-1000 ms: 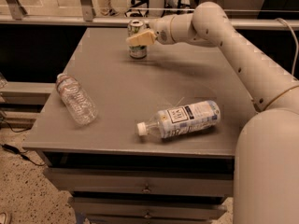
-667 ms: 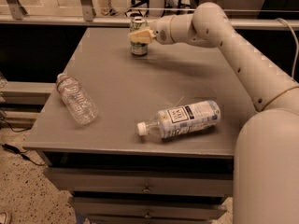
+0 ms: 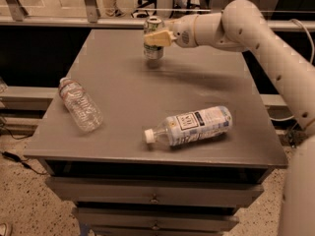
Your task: Move 7up can near blue plastic bottle
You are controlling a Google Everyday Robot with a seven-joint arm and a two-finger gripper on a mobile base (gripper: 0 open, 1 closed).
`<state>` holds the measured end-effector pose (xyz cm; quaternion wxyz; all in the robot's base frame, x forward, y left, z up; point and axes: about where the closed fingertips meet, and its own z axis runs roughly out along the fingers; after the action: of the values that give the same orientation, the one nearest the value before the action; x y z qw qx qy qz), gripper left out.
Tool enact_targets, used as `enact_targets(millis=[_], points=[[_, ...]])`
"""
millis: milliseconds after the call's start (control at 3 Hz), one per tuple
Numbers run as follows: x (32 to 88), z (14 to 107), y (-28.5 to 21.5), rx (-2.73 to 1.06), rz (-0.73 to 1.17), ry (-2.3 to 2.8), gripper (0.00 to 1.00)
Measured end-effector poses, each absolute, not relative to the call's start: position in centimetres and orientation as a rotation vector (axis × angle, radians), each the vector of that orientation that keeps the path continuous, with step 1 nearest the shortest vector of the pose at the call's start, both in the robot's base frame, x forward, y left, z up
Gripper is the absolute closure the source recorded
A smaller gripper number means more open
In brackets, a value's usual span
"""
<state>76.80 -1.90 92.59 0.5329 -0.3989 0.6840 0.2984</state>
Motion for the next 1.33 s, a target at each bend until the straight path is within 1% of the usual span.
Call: enact_targets(millis=[667, 1000, 1333], points=[[69.4, 94.1, -7.2, -1.03, 0.643, 1.678, 1.0], [64.4, 93.2, -10.4, -1.112, 0.665, 1.671, 1.0], [61.7, 92.4, -12.5, -1.148, 0.693, 1.652, 1.0]])
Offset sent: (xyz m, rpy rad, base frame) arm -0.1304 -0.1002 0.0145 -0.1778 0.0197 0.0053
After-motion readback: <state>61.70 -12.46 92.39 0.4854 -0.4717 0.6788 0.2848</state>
